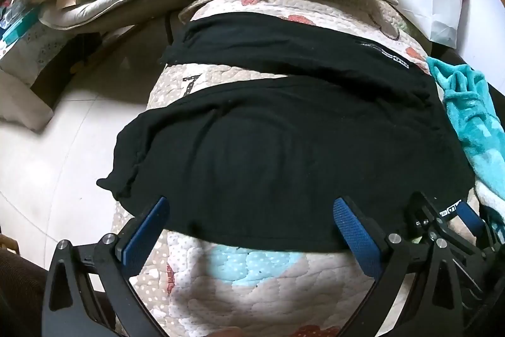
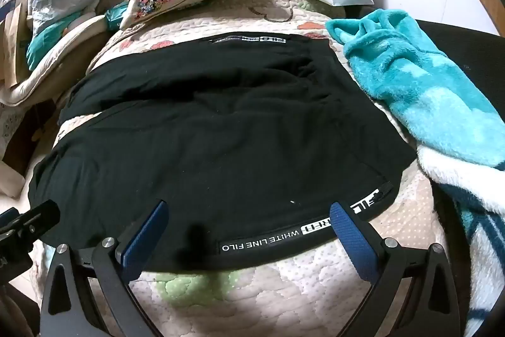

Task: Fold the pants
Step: 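Position both grippers over the waistband edge of the black pants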

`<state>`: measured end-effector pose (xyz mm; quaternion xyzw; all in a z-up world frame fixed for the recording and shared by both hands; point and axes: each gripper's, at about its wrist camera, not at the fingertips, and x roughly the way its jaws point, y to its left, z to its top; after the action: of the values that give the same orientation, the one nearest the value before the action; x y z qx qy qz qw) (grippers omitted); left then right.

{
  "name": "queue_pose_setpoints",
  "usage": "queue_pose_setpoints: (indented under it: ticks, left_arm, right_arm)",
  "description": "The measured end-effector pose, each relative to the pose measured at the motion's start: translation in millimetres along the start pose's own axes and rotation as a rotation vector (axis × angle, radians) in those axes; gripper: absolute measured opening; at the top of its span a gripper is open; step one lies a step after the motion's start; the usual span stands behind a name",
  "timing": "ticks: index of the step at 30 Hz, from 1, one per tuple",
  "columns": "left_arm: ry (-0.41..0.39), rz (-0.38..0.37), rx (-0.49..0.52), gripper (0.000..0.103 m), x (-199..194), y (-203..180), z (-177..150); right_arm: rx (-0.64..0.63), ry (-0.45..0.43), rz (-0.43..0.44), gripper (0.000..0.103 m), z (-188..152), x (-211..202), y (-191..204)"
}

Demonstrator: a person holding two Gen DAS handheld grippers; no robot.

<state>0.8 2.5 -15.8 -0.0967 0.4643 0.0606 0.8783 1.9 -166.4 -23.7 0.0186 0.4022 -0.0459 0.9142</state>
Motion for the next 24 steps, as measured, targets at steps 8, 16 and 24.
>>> queue_pose_setpoints:
  ticks: [8, 16, 24]
  left_arm:
    - [0.034, 0.03, -0.023, 0.103, 11.9, 4.7, -0.6]
    - [0.045, 0.106, -0.045, 0.103, 6.5, 6.0, 19.6]
    - [-0.011, 0.156, 0.031, 0.103, 9.0, -21.9, 40.5]
  right_arm:
    - [0.015, 0.022, 0.016, 0.103, 0.6, -1.6, -2.7]
    - [0.035, 0.008, 0.082, 0.103, 0.1, -18.8, -6.2]
    - [-0.005, -0.103, 0.108, 0.103, 15.7, -39.4, -19.1]
